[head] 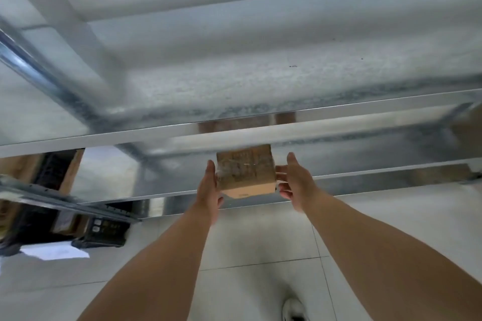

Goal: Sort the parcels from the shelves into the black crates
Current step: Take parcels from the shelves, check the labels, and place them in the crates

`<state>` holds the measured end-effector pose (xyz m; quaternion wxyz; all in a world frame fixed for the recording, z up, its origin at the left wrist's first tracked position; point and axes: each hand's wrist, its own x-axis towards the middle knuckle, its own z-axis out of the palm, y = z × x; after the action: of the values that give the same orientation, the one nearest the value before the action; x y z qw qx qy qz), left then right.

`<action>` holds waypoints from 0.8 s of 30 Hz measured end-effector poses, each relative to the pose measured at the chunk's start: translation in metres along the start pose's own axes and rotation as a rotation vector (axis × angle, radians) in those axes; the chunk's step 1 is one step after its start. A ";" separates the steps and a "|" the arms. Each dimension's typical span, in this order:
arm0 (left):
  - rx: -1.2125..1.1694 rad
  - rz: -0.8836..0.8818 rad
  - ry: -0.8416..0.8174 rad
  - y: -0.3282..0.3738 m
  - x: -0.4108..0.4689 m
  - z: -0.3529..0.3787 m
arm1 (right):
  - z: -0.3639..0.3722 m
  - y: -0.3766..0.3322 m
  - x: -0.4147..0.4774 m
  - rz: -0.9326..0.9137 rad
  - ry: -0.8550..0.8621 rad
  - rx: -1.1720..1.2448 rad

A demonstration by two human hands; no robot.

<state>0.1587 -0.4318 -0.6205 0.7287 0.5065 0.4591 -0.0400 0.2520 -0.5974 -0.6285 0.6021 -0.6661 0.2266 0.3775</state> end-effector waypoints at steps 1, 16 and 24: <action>-0.001 0.003 -0.013 0.002 -0.011 -0.008 | 0.003 0.003 -0.011 0.003 -0.005 0.031; 0.066 0.049 -0.188 0.020 -0.149 -0.103 | 0.057 0.052 -0.178 -0.098 0.046 0.127; 0.107 0.132 -0.156 0.046 -0.207 -0.120 | 0.079 0.033 -0.237 -0.082 -0.057 0.123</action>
<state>-0.0112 -0.4008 -0.4490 0.7352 0.5692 0.3639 -0.0560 0.0643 -0.5622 -0.4647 0.6630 -0.6256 0.2048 0.3565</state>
